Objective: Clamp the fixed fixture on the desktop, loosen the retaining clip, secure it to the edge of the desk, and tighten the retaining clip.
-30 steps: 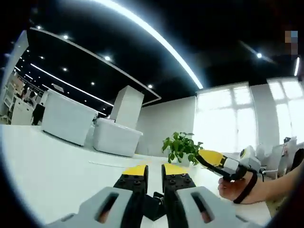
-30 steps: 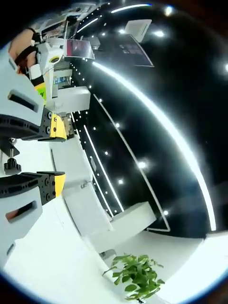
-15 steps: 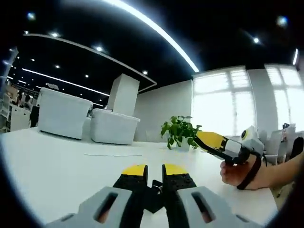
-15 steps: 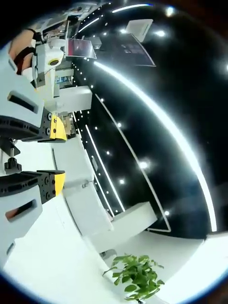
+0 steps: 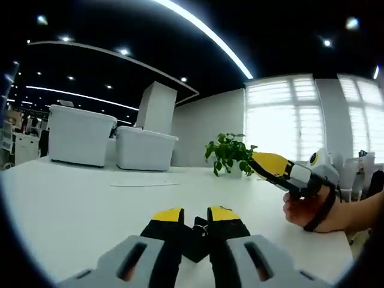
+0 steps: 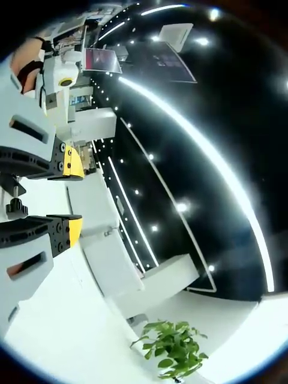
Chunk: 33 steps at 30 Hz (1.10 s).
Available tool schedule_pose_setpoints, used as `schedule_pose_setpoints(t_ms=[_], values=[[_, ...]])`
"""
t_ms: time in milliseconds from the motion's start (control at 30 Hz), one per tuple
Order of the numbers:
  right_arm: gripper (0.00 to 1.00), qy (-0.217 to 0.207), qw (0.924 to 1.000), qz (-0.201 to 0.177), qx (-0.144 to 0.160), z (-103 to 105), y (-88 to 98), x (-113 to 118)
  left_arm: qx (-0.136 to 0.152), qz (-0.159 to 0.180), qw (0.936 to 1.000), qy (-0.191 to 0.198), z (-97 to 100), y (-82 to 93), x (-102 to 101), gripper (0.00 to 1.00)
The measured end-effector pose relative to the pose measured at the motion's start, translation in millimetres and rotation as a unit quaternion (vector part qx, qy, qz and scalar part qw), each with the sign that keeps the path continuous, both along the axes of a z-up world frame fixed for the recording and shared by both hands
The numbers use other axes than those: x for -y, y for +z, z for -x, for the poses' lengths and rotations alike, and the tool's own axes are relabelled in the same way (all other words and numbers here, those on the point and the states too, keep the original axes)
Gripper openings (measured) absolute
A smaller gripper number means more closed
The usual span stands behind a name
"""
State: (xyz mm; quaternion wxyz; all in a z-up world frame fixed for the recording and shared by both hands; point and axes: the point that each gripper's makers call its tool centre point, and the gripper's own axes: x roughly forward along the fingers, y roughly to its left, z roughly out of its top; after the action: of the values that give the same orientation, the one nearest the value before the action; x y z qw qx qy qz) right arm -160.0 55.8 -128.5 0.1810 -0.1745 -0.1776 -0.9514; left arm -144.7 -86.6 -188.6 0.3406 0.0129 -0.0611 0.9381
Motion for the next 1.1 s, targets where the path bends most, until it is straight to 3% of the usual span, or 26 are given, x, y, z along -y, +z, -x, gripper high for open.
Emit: schedule_pose_setpoints(t_ms=[100, 167, 400, 533, 667, 967, 1100], values=[[0.22, -0.001, 1.0, 0.002, 0.001, 2, -0.3, -1, 0.005, 0.037, 0.9993, 0.007, 8.0, -10.8, -1, 0.19], [0.22, -0.001, 1.0, 0.002, 0.001, 3, -0.3, -2, -0.007, 0.051, 0.9986, 0.013, 10.9, -10.6, 0, 0.2], [0.22, 0.0, 1.0, 0.003, 0.0, 7, 0.1, -3, 0.0, 0.041, 0.999, 0.02, 18.4, -10.9, 4, 0.2], [0.22, -0.002, 1.0, 0.005, 0.001, 7, 0.7, -4, -0.006, 0.053, 0.9985, 0.013, 15.0, -13.5, 2, 0.21], [0.22, -0.004, 1.0, 0.008, 0.002, 7, 2.0, -5, 0.007, 0.053, 0.9984, 0.016, 25.7, -18.2, 9, 0.23], [0.21, -0.006, 0.9999, 0.013, 0.003, 7, 1.9, -6, 0.012, 0.095, 0.9952, 0.018, 17.1, -28.4, 0, 0.24], [0.21, -0.008, 0.9997, 0.02, 0.009, 9, 0.6, -9, 0.013, 0.096, 0.9951, 0.018, 16.4, -28.1, 0, 0.24]])
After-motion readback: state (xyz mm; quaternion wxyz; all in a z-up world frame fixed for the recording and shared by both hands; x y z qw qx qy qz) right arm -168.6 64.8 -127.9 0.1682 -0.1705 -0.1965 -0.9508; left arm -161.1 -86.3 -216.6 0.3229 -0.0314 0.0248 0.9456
